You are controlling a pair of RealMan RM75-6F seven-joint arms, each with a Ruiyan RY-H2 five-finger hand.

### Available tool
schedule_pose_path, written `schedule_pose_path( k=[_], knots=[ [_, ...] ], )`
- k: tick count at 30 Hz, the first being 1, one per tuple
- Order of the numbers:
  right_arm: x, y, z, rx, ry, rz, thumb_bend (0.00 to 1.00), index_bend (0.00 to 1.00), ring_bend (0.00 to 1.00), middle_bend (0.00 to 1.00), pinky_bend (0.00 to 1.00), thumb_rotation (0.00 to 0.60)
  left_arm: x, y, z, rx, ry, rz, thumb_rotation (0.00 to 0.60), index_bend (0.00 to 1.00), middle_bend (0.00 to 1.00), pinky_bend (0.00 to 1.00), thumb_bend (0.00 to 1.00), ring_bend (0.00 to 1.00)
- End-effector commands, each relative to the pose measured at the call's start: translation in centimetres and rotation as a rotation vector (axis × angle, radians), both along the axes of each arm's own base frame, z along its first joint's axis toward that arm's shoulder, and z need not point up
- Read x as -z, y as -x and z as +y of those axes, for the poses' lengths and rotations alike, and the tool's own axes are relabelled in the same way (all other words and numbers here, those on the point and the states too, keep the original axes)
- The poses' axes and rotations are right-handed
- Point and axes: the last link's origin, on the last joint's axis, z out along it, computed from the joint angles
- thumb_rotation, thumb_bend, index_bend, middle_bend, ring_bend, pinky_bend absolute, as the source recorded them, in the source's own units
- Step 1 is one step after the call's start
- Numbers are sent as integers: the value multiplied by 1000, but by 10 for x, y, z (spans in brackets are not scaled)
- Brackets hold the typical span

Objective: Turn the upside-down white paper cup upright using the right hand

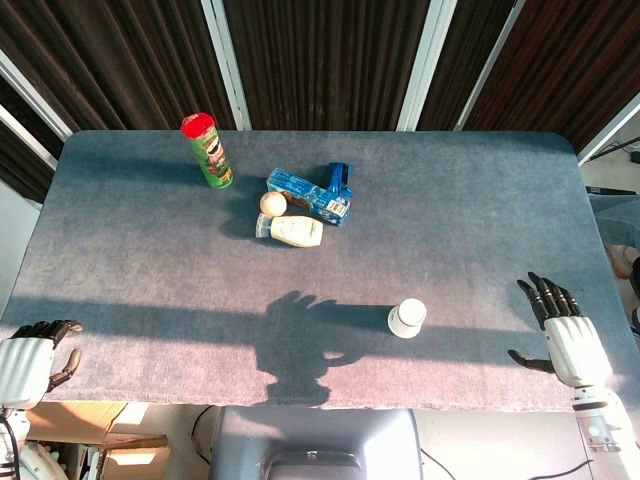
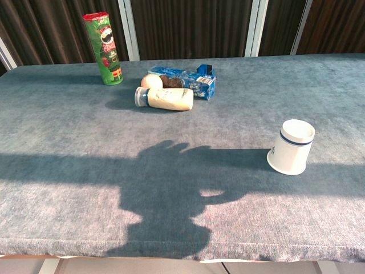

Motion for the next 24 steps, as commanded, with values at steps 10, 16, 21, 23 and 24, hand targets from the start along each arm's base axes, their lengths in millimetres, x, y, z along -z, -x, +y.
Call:
schedule_pose_path(
  k=[10, 16, 21, 23, 24],
  knots=[
    [9, -3, -6, -52, -16, -28, 92, 115, 31, 117, 211, 600, -5, -2, -3, -8, -10, -12, 600, 406, 469, 459, 376, 414],
    [22, -4, -21, -143, -80, -82, 157, 128, 32, 117, 212, 600, -4, -2, -3, -6, 0, -22, 600, 406, 472, 459, 377, 414],
    [38, -15, -38, -202, -162, -62, 235, 160, 53, 143, 220, 600, -4, -4, -4, 3, 4, -29, 600, 407, 476, 458, 376, 414],
    [44, -20, -45, -217, -187, -60, 244, 166, 63, 156, 226, 600, -4, -4, -4, 2, 3, -30, 600, 407, 477, 458, 377, 414],
    [49, -24, -48, -227, -208, -60, 246, 172, 69, 163, 231, 600, -5, -4, -4, 1, 3, -29, 600, 407, 478, 458, 377, 414]
  ],
)
